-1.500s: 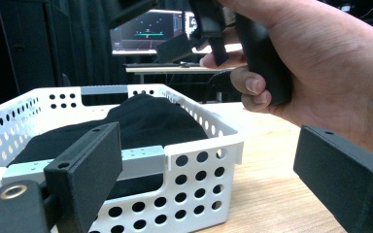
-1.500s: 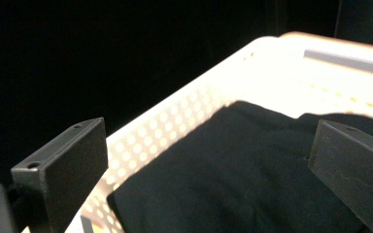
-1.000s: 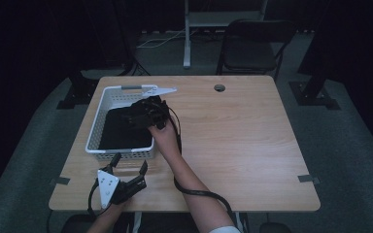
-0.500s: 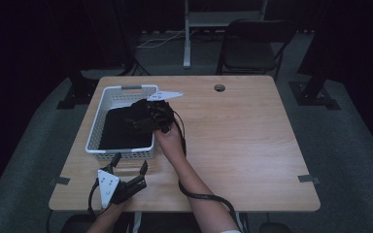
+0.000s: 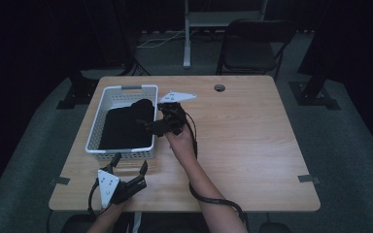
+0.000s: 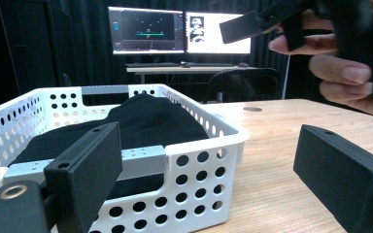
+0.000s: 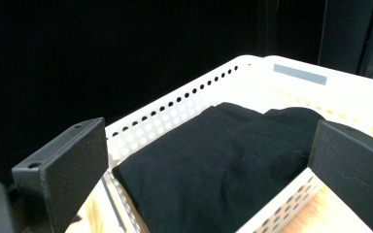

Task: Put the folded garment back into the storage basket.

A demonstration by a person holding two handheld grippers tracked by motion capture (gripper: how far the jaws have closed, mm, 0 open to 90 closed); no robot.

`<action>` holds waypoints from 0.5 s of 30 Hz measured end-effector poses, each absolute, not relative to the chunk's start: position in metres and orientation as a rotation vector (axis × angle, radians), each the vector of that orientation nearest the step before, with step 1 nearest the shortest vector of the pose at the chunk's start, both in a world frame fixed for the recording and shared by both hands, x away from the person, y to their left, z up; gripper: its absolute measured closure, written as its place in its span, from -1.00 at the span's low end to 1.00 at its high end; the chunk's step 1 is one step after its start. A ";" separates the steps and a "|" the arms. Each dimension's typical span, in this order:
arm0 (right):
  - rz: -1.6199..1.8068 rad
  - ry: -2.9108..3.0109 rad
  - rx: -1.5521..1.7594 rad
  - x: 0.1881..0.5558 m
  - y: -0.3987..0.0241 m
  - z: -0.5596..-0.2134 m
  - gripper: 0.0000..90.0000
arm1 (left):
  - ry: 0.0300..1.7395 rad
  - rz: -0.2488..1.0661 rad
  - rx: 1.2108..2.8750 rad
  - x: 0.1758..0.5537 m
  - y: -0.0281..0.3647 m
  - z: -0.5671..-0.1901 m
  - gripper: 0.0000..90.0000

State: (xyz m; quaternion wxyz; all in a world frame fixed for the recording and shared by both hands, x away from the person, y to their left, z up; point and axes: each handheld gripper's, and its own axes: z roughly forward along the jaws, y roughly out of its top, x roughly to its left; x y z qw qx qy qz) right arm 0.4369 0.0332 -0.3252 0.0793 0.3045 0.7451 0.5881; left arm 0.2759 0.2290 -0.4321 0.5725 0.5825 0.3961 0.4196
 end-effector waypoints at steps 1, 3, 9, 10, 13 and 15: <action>1.747 2.222 0.917 0.436 0.031 -0.325 -0.98 | 0.929 0.984 1.366 0.276 0.229 -0.432 -0.74; 1.748 2.218 0.916 0.434 0.026 -0.326 -0.98 | 0.930 0.985 1.366 0.276 0.229 -0.432 -0.74; 1.740 2.200 0.932 0.429 0.014 -0.325 -0.98 | 0.930 0.985 1.364 0.276 0.229 -0.432 -0.74; 1.737 2.197 0.935 0.428 0.011 -0.325 -0.98 | 0.930 0.986 1.364 0.276 0.229 -0.432 -0.74; 1.743 2.180 0.932 0.424 0.003 -0.322 -0.98 | 0.931 0.986 1.365 0.276 0.229 -0.432 -0.74; 1.739 2.168 0.935 0.422 -0.002 -0.320 -0.98 | 0.932 0.987 1.365 0.276 0.229 -0.432 -0.74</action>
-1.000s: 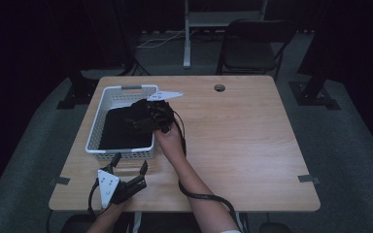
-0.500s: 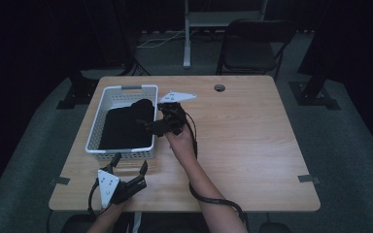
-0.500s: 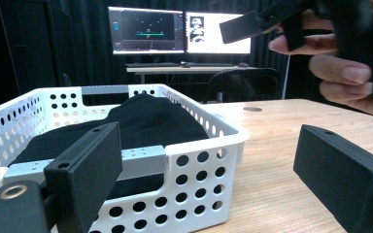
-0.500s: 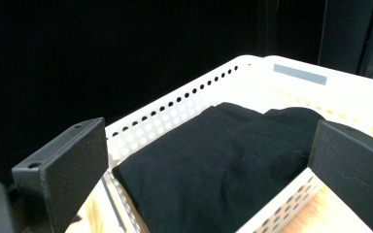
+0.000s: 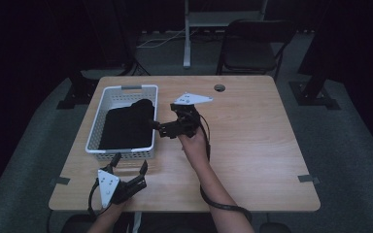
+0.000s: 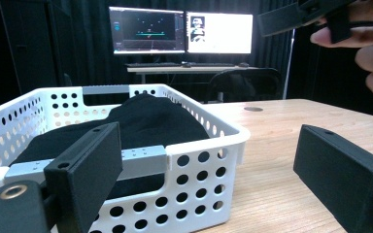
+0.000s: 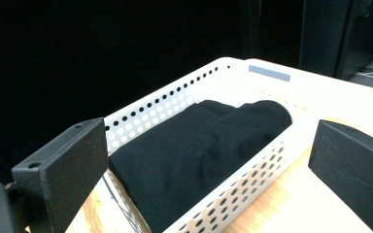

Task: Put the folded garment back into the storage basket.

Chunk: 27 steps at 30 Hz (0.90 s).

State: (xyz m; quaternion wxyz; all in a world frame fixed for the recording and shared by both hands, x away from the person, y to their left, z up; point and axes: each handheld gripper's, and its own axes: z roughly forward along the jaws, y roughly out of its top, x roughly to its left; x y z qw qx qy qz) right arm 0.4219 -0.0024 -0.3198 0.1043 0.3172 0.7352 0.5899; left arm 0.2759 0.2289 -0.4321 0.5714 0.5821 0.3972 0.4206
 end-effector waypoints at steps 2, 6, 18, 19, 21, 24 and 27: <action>1.740 2.164 0.938 0.420 -0.007 -0.318 -0.98 | 0.933 0.987 1.364 0.276 0.229 -0.432 -0.74; 1.732 2.145 0.944 0.415 -0.015 -0.315 -0.98 | 0.933 0.989 1.364 0.276 0.229 -0.432 -0.74; 1.698 2.101 0.977 0.404 -0.041 -0.316 -0.98 | 0.935 0.991 1.363 0.276 0.229 -0.432 -0.74; 1.692 2.095 0.979 0.403 -0.043 -0.315 -0.98 | 0.935 0.990 1.362 0.276 0.229 -0.432 -0.74; 1.687 2.091 0.974 0.400 -0.047 -0.314 -0.98 | 0.936 0.991 1.362 0.276 0.229 -0.432 -0.74; 1.670 2.079 0.975 0.395 -0.054 -0.313 -0.98 | 0.938 0.992 1.361 0.276 0.229 -0.432 -0.74; 1.658 2.046 0.981 0.389 -0.064 -0.312 -0.98 | 0.939 0.993 1.360 0.276 0.228 -0.432 -0.74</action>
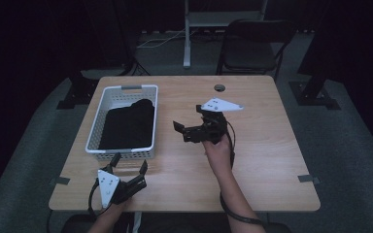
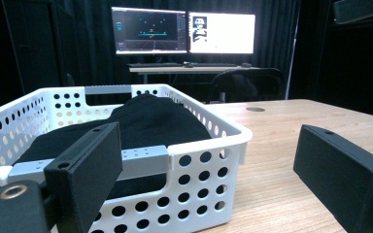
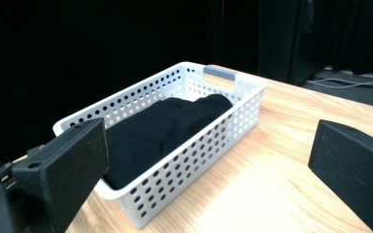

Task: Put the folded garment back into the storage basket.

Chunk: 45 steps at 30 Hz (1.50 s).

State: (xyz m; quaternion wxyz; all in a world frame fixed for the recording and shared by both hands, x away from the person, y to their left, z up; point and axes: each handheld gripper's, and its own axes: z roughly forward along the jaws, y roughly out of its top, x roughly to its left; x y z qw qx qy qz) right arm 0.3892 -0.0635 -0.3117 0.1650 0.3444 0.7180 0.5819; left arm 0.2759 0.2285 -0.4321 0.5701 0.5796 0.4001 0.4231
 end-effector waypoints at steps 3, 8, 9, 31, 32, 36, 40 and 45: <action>1.656 2.022 0.999 0.385 -0.076 -0.312 -0.98 | 0.940 0.995 1.362 0.276 0.228 -0.432 -0.74; 1.643 1.996 1.022 0.378 -0.093 -0.312 -0.98 | 0.941 0.995 1.363 0.276 0.228 -0.432 -0.74; 1.645 1.999 1.022 0.376 -0.097 -0.312 -0.98 | 0.941 0.996 1.363 0.276 0.228 -0.432 -0.74; 1.540 1.933 1.149 0.344 -0.159 -0.332 -0.98 | 0.947 1.000 1.360 0.276 0.228 -0.432 -0.74; 1.535 1.929 1.158 0.343 -0.161 -0.333 -0.98 | 0.947 1.000 1.360 0.276 0.228 -0.432 -0.74; 1.528 1.919 1.184 0.340 -0.169 -0.338 -0.98 | 0.947 1.001 1.360 0.276 0.228 -0.432 -0.74; 1.515 1.896 1.204 0.336 -0.176 -0.342 -0.98 | 0.947 1.001 1.359 0.276 0.228 -0.432 -0.74; 1.504 1.894 1.234 0.331 -0.184 -0.348 -0.98 | 0.947 1.002 1.358 0.276 0.228 -0.432 -0.74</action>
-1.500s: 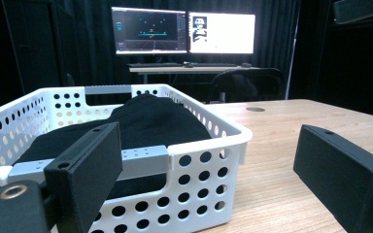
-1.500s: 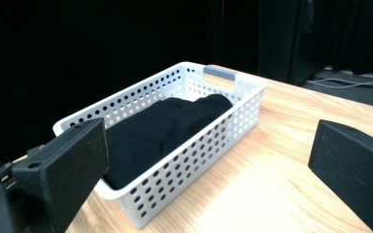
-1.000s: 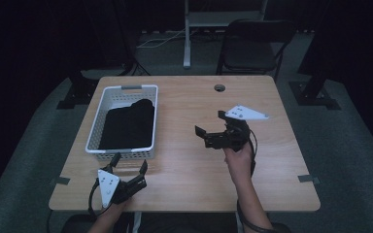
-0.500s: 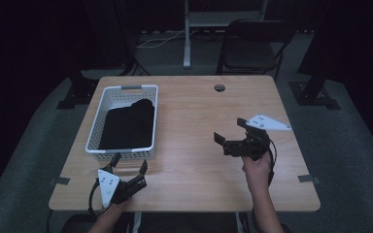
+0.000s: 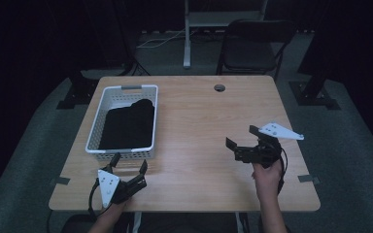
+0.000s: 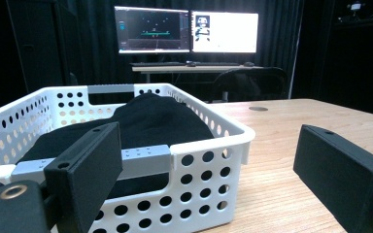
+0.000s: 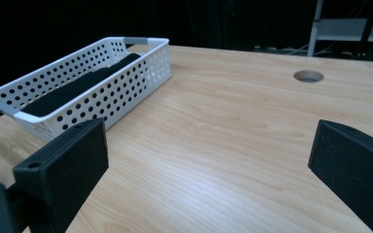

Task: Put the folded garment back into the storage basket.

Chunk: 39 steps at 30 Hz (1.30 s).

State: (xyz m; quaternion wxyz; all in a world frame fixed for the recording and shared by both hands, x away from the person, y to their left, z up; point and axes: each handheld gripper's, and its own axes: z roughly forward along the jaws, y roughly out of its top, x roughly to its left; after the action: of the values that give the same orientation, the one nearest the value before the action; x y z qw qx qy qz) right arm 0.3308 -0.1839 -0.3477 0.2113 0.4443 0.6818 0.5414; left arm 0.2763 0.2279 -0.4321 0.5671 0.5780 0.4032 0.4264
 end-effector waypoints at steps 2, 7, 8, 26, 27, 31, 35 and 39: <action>1.500 1.890 1.253 0.329 -0.187 -0.351 -0.98 | 0.948 1.003 1.358 0.276 0.228 -0.432 -0.74; 1.478 1.875 1.300 0.324 -0.199 -0.361 -0.98 | 0.950 1.004 1.357 0.276 0.228 -0.432 -0.74; 1.462 1.868 1.309 0.323 -0.201 -0.363 -0.98 | 0.950 1.004 1.357 0.276 0.228 -0.432 -0.74; 1.402 1.822 1.405 0.307 -0.221 -0.400 -0.98 | 0.953 1.007 1.355 0.276 0.228 -0.432 -0.74; 1.400 1.822 1.408 0.306 -0.222 -0.401 -0.98 | 0.952 1.007 1.355 0.276 0.228 -0.432 -0.74; 1.398 1.802 1.429 0.303 -0.226 -0.408 -0.98 | 0.952 1.007 1.354 0.276 0.228 -0.432 -0.74; 1.401 1.780 1.442 0.301 -0.229 -0.411 -0.98 | 0.952 1.007 1.354 0.276 0.228 -0.432 -0.74; 1.398 1.765 1.464 0.298 -0.233 -0.416 -0.98 | 0.952 1.007 1.354 0.276 0.228 -0.432 -0.74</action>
State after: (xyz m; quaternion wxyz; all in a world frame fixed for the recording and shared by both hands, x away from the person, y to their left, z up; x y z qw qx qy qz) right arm 0.2981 -0.2329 -0.4157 0.2259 0.5311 0.6401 0.5071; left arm 0.2761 0.2278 -0.4321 0.5664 0.5760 0.4050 0.4283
